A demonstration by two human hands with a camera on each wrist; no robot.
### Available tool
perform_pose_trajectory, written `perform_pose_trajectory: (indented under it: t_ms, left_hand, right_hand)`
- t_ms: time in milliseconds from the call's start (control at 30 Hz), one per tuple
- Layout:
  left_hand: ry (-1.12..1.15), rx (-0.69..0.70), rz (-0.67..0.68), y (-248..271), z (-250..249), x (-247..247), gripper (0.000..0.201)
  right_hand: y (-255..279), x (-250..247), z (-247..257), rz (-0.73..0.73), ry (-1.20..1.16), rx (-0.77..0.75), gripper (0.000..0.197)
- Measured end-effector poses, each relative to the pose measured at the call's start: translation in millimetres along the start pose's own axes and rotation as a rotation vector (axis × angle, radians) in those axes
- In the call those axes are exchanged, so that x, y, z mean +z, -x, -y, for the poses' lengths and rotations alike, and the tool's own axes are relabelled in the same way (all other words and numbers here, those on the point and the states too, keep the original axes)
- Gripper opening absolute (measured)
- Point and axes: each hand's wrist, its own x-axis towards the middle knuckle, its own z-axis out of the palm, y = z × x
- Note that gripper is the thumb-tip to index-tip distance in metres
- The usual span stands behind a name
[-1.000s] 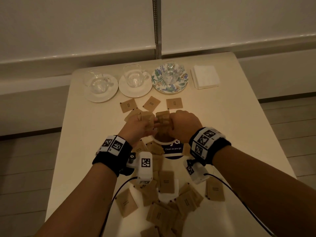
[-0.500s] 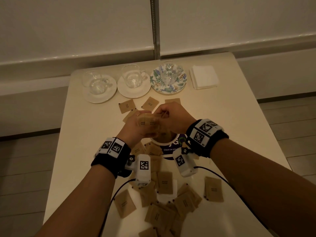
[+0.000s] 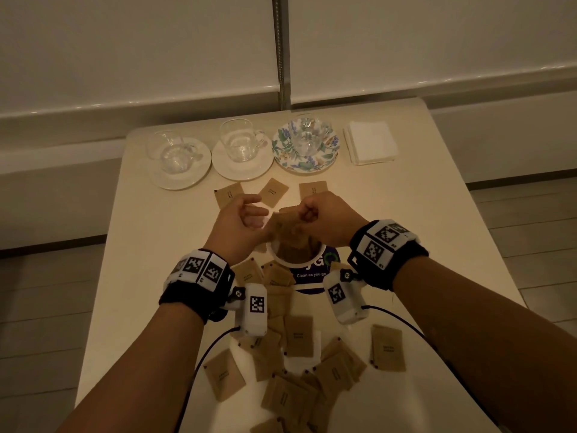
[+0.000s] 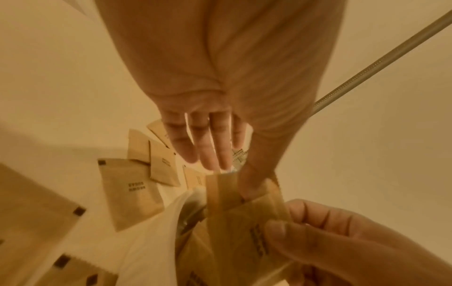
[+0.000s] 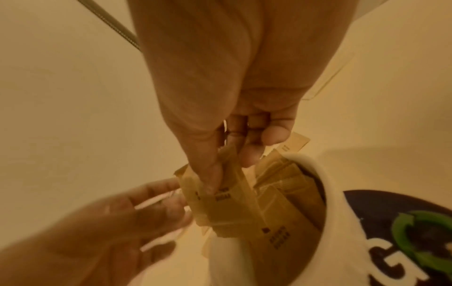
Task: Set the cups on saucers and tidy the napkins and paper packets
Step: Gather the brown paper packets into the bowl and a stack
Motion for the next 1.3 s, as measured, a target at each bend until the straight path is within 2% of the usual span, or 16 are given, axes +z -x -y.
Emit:
perform_pose_trajectory:
  t_ms: [100,233,300,367,533,633,733,833,933,1067,1167,1233,1300]
  left_hand:
    - [-0.178,0.033,-0.099,-4.9,-3.2,0.9,0.034]
    - [-0.532,0.062,0.014,-10.0,-0.6,13.3,0.011]
    - [-0.639,0.092,0.051,-11.0,1.1,19.8,0.012]
    - [-0.698,0.098,0.082,-11.2,1.9,25.6,0.016]
    - [-0.887,0.033,0.162,-14.8,1.1,36.3,0.020]
    - [-0.995,0.028,0.180,-18.2,-1.4,38.2,0.017]
    - [-1.024,0.010,0.194,-19.7,-5.3,42.2,0.011]
    - [-1.045,-0.005,0.230,-20.7,-7.6,50.0,0.018]
    - [-1.005,-0.018,0.288,-22.4,-7.6,53.4,0.022]
    - [-0.767,-0.004,0.334,-21.7,-12.4,49.7,0.028]
    - [-0.743,-0.068,0.314,-24.9,-13.1,45.4,0.007]
    - [-0.793,-0.066,0.240,-27.2,-7.8,45.4,0.024]
    - [-0.855,-0.035,0.210,-27.8,-4.1,49.1,0.028]
  right_hand:
    - [1.3,7.0,-2.1,0.088,0.196,0.023,0.007]
    - [1.7,14.6,-3.2,0.048,0.343,0.081,0.016]
    - [0.6,13.5,-5.1,0.046,0.359,0.091,0.013]
    - [-1.0,13.2,-6.5,0.074,0.375,0.095,0.018]
    - [0.4,20.3,-10.0,0.078,0.392,0.014,0.042]
    - [3.1,18.2,-16.1,0.022,0.303,-0.010,0.032]
    - [1.9,12.3,-27.0,-0.059,0.261,0.078,0.021]
    - [2.0,9.0,-39.8,-0.192,0.164,0.163,0.020]
    - [1.3,9.9,-46.5,-0.124,0.126,0.215,0.026]
    - [-0.3,7.0,-53.8,-0.070,0.052,0.217,0.024]
    - [-0.9,5.5,-56.9,-0.067,0.026,0.223,0.025]
    - [-1.7,5.6,-57.0,-0.056,0.014,0.229,0.026]
    - [-3.2,6.2,-56.9,-0.049,-0.001,0.226,0.024]
